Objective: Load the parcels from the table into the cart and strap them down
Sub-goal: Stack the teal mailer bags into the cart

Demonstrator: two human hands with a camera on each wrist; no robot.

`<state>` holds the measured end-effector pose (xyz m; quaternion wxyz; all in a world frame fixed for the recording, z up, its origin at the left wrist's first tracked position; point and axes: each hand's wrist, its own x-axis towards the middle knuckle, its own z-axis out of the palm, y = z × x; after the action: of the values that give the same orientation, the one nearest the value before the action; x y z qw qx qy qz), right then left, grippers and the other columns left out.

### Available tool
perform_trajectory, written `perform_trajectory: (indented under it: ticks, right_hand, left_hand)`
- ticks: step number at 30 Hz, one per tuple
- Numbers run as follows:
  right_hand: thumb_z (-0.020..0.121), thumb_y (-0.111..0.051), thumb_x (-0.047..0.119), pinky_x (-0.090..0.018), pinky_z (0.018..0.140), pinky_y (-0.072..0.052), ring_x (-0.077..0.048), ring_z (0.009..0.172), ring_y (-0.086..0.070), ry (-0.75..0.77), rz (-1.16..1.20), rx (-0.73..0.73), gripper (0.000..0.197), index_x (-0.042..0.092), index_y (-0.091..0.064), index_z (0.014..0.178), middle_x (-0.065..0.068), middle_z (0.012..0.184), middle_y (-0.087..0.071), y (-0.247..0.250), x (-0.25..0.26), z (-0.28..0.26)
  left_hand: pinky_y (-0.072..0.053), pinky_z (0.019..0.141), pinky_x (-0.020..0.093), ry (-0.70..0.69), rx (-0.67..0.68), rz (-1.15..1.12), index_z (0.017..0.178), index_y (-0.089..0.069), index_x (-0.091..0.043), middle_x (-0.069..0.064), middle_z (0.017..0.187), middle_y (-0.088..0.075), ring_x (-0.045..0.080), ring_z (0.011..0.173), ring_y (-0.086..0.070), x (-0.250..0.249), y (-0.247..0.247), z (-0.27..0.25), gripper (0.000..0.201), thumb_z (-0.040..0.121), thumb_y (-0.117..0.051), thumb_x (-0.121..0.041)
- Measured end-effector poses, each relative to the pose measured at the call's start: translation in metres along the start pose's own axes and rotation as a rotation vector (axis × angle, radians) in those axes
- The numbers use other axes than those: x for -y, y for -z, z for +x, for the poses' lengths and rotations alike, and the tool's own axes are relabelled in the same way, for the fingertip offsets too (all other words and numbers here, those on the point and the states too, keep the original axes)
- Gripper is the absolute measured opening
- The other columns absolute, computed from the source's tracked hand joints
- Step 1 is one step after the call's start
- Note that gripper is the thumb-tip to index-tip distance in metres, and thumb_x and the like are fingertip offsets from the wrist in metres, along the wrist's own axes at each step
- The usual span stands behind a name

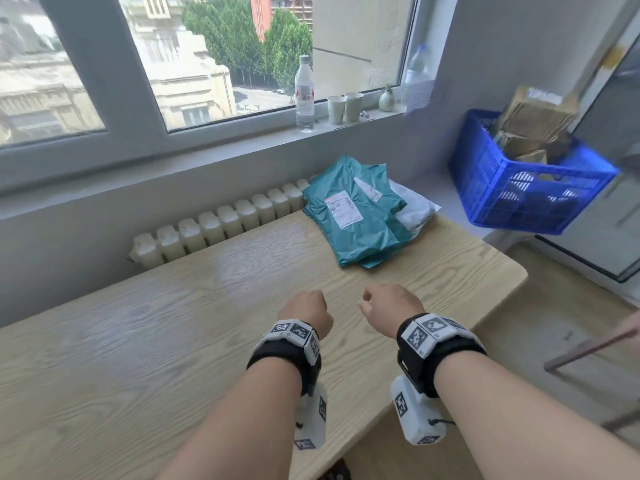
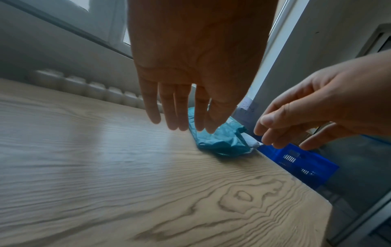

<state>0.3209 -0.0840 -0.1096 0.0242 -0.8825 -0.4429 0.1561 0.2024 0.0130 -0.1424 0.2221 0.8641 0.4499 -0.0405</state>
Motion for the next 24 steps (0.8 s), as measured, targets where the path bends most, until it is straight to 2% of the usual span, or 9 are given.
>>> perform_trajectory:
  ticks: [10,16,24]
  right_hand:
    - [0.097,-0.044,0.035,-0.035,0.091,-0.045,-0.024,0.115,-0.053,0.042,-0.081,0.041,0.030,0.021,-0.058,0.118,-0.003,0.122,-0.056,0.023,-0.048,0.100]
    - [0.095,-0.049,0.036,-0.033,0.092,-0.045,-0.022,0.114,-0.055,0.037,-0.010,0.038,0.027,0.021,-0.060,0.115,-0.002,0.121,-0.059,0.037,-0.075,0.149]
    - [0.094,-0.048,0.030,-0.032,0.089,-0.044,-0.025,0.113,-0.056,0.085,0.006,0.067,0.029,0.018,-0.057,0.119,-0.006,0.122,-0.060,0.055,-0.096,0.209]
  left_hand:
    - [-0.046,0.090,0.031,0.041,0.026,-0.081,0.116,-0.062,-0.016,0.006,0.121,-0.062,0.024,0.112,-0.058,-0.041,0.000,0.106,0.028,0.091,-0.052,-0.021]
    - [-0.048,0.088,0.031,0.056,0.001,-0.130,0.113,-0.063,-0.014,0.007,0.117,-0.064,0.025,0.108,-0.060,-0.069,0.007,0.159,0.026,0.089,-0.053,-0.020]
    - [-0.049,0.092,0.031,0.170,-0.020,-0.199,0.113,-0.064,-0.017,0.005,0.118,-0.065,0.024,0.108,-0.061,-0.084,0.007,0.216,0.028,0.087,-0.054,-0.021]
